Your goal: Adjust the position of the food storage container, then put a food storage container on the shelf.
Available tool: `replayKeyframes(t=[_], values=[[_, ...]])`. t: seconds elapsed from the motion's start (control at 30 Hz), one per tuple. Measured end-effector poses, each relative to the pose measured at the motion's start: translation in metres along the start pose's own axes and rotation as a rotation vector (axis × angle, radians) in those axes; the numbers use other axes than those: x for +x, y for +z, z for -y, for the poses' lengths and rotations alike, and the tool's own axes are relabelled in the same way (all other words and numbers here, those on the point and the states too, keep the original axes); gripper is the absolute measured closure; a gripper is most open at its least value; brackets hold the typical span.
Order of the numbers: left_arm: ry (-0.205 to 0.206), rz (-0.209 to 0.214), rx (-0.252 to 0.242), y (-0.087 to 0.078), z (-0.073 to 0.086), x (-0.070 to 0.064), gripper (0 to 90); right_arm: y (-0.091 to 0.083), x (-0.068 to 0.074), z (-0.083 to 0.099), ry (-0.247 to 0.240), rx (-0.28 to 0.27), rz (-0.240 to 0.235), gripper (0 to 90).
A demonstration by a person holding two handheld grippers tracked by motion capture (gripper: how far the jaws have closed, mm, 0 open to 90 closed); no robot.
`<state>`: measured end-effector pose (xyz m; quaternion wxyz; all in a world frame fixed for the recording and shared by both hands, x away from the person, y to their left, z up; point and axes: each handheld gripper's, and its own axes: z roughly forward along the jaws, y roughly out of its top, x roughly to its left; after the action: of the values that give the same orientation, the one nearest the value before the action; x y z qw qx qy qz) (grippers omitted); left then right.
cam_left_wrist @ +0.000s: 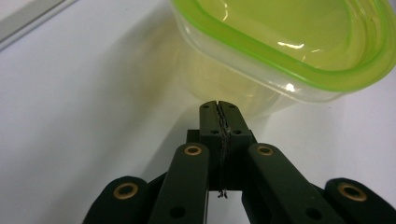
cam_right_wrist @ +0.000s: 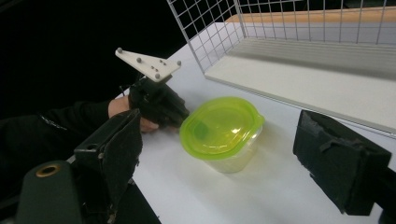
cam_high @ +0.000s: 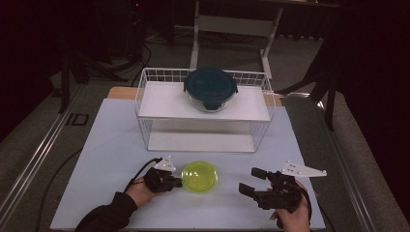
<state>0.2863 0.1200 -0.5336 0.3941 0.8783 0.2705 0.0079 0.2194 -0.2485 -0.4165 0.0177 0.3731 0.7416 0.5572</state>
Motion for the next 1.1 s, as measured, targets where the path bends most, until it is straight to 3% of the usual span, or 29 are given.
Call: replayKeyframes(t=[0.1,0.13,0.2,0.27,0.37,0.47,0.5,0.57,0.63,0.73,0.9,1.1], values=[[-0.03,0.005,-0.032,-0.011,0.003,0.003,87.9,0.001,0.001,0.001,-0.003,0.004,0.0,15.0],[-0.057,0.017,-0.055,-0.017,0.004,0.004,85.5,0.001,0.001,0.001,-0.004,0.005,0.002,15.0],[-0.071,0.027,-0.083,-0.028,0.005,0.004,80.3,0.002,0.0,0.002,-0.002,0.008,0.004,15.1],[-0.078,0.026,-0.106,-0.038,0.006,0.002,70.9,0.003,-0.001,0.003,-0.003,0.011,0.008,15.1],[-0.099,0.01,-0.145,-0.05,0.005,-0.001,48.0,0.005,0.0,0.003,-0.008,0.014,0.011,15.1],[-0.131,0.023,-0.215,-0.064,0.004,-0.003,32.9,0.009,0.0,0.004,-0.017,0.029,0.014,15.1],[-0.128,0.041,-0.225,-0.067,0.003,-0.004,24.5,0.011,0.001,0.004,-0.022,0.034,0.013,15.0],[-0.12,0.019,-0.25,-0.073,-0.002,-0.009,13.6,0.015,0.0,0.004,-0.036,0.044,0.016,15.0],[-0.132,0.019,-0.263,-0.076,-0.006,-0.012,12.0,0.018,0.0,0.004,-0.052,0.047,0.017,15.1],[-0.146,0.015,-0.282,-0.078,-0.015,-0.018,0.9,0.025,-0.001,0.002,-0.076,0.058,0.015,15.0],[-0.209,0.051,-0.275,-0.075,-0.021,-0.017,0.8,0.035,-0.005,0.0,-0.097,0.063,0.028,14.9],[-0.244,0.009,-0.233,-0.064,-0.025,-0.014,2.4,0.048,-0.013,0.001,-0.088,0.058,0.049,14.4]])
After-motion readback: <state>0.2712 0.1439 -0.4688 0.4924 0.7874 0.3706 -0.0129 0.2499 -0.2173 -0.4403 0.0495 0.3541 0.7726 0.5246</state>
